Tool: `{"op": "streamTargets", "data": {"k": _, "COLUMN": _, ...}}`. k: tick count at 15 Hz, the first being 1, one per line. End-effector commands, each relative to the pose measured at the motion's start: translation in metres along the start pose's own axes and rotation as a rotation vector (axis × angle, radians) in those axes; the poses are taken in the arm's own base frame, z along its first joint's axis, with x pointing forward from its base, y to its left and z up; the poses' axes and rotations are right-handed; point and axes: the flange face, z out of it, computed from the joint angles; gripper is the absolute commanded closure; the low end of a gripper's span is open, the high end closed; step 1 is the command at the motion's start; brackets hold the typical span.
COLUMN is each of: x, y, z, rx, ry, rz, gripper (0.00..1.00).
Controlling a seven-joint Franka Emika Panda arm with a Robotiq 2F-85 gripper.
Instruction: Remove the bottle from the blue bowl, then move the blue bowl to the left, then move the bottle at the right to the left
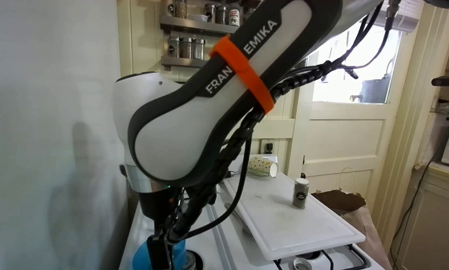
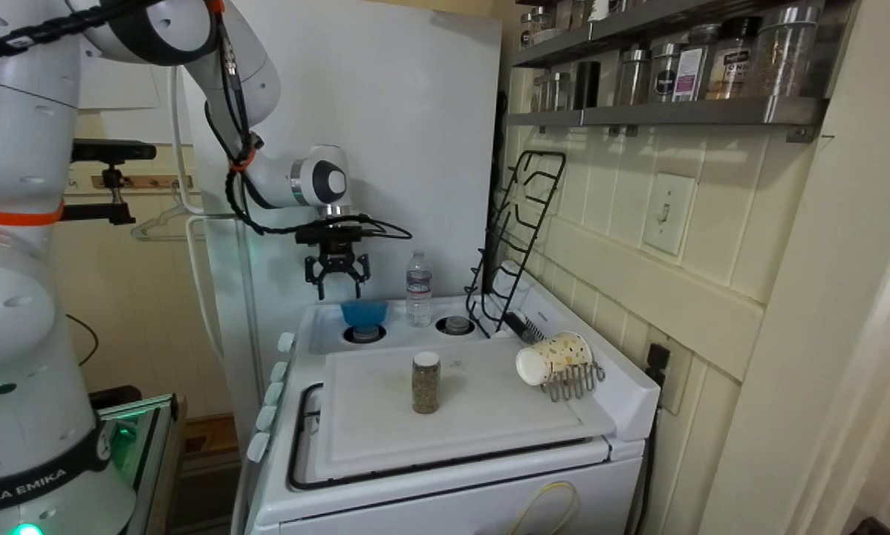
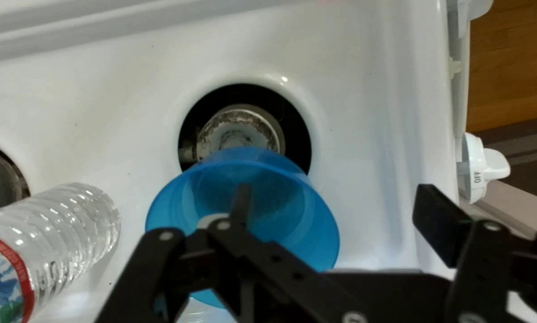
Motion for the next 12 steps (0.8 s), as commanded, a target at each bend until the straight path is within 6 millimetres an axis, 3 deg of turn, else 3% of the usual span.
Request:
{"op": "streamTargets", "data": {"k": 1, "x": -0.043, "y": 0.0, "z": -0.02, "rx": 0.056, "ry": 0.002, "rz": 0.187, "gripper": 0.0}}
{"op": "streamTargets", "data": {"k": 7, "x": -0.122, "y": 0.013, "z": -0.02, "rx": 0.21, "ry": 0.014, "rz": 0.489, "gripper": 0.0}}
{"op": "streamTargets", "data": {"k": 8, "x": -0.127, "y": 0.017, "z": -0.026, "rx": 0.234, "ry": 0.019, "rz": 0.539, "gripper": 0.0}}
{"op": "streamTargets", "data": {"k": 9, "x": -0.105, "y": 0.024, "z": -0.016, "rx": 0.201, "ry": 0.018, "rz": 0.45, "gripper": 0.0}}
{"op": "streamTargets", "data": {"k": 12, "x": -0.122, "y": 0.026, "z": -0.024, "rx": 0.214, "ry": 0.033, "rz": 0.513, "gripper": 0.0}}
